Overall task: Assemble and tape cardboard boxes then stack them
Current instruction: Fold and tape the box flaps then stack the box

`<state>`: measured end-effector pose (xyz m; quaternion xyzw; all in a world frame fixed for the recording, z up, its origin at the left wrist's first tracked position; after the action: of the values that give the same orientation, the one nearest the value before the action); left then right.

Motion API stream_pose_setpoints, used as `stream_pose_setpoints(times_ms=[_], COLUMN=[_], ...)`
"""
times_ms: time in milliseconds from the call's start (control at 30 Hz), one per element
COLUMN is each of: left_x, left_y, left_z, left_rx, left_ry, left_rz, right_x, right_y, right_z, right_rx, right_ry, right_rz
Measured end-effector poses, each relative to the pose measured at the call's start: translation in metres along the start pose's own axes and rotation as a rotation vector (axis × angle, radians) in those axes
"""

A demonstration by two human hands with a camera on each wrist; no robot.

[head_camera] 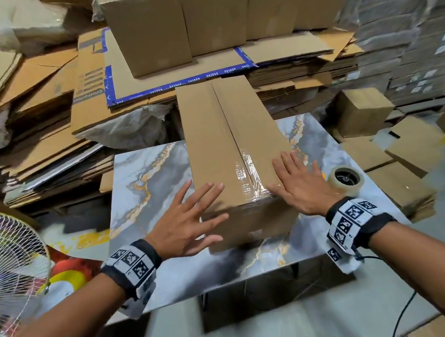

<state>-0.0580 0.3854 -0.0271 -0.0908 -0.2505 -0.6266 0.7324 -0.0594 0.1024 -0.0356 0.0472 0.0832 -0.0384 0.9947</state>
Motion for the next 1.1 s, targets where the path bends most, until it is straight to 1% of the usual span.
stream_pose_setpoints(times_ms=[33,67,100,133,167,200,233,267,300,367,467,567,700,767,800,833,867,900,933,967,1000,1033,1067,1100], left_x=[0.017,0.035,0.052,0.067,0.079,0.085,0.088,0.087,0.086,0.082,0.078,0.075,0.080,0.079,0.079,0.080,0.081,0.082,0.085,0.089,0.094,0.100,0.105,0.111], left_y=[-0.002,0.000,0.004,0.008,0.011,0.012,0.011,0.009,0.009,0.010,0.011,0.013,0.012,0.012,0.012,0.012,0.011,0.009,0.007,0.005,0.004,0.002,0.001,0.002], left_z=[0.005,0.005,-0.001,-0.008,-0.019,-0.032,-0.044,-0.053,-0.059,-0.064,-0.071,-0.076,-0.072,-0.073,-0.072,-0.069,-0.066,-0.064,-0.061,-0.059,-0.058,-0.058,-0.059,-0.062], left_rx=[-0.044,-0.086,-0.118,-0.145,-0.164,-0.167,-0.141,-0.106,-0.085,-0.052,0.004,0.001,0.024,-0.015,-0.032,-0.040,-0.042,-0.041,-0.044,-0.048,-0.052,-0.069,-0.090,-0.104], left_ry=[-0.052,-0.072,-0.055,0.013,0.118,0.244,0.362,0.449,0.498,0.526,0.527,0.546,0.541,0.624,0.642,0.628,0.600,0.565,0.528,0.487,0.451,0.435,0.437,0.439], left_rz=[0.059,0.142,0.236,0.332,0.402,0.438,0.442,0.431,0.421,0.420,0.398,0.405,0.411,0.433,0.447,0.456,0.463,0.473,0.484,0.497,0.511,0.523,0.525,0.519], right_x=[0.000,0.001,0.001,0.002,0.001,0.002,0.002,0.003,0.004,0.006,0.004,0.001,0.000,0.002,0.003,0.002,0.002,0.001,0.001,0.000,-0.001,-0.003,-0.005,-0.007], right_y=[0.001,0.000,-0.001,-0.002,-0.001,-0.001,-0.001,-0.001,0.000,0.001,0.000,-0.001,-0.003,-0.004,-0.006,-0.008,-0.012,-0.019,-0.028,-0.041,-0.056,-0.070,-0.082,-0.091], right_z=[0.001,0.000,0.001,0.002,0.004,0.004,0.003,0.001,0.000,-0.002,-0.004,0.000,0.000,-0.002,-0.003,-0.002,-0.001,0.000,0.002,0.003,0.002,0.001,-0.003,-0.007], right_rx=[-0.044,-0.087,-0.126,-0.155,-0.169,-0.174,-0.178,-0.178,-0.185,-0.200,-0.223,-0.216,-0.194,-0.223,-0.227,-0.193,-0.099,0.071,0.305,0.551,0.746,0.861,0.884,0.850], right_ry=[-0.009,-0.020,-0.034,-0.041,-0.041,-0.034,-0.018,-0.009,-0.009,-0.030,-0.034,-0.057,-0.069,-0.047,-0.046,-0.050,-0.049,-0.045,-0.051,-0.082,-0.143,-0.198,-0.227,-0.229], right_rz=[0.029,0.062,0.097,0.135,0.173,0.204,0.224,0.236,0.240,0.246,0.275,0.313,0.323,0.339,0.363,0.395,0.414,0.408,0.373,0.327,0.290,0.268,0.264,0.281])
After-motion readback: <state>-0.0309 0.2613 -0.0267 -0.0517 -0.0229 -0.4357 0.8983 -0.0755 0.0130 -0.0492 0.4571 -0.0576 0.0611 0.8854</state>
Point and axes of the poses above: each hand's wrist, its own x-axis towards the middle knuckle, its own z-axis out of the back of the hand, y = z × x, the point moved 5 cm from there along x, towards the middle knuckle, and after that the axes turned 5 degrees about -z, right-handed, at the moved point
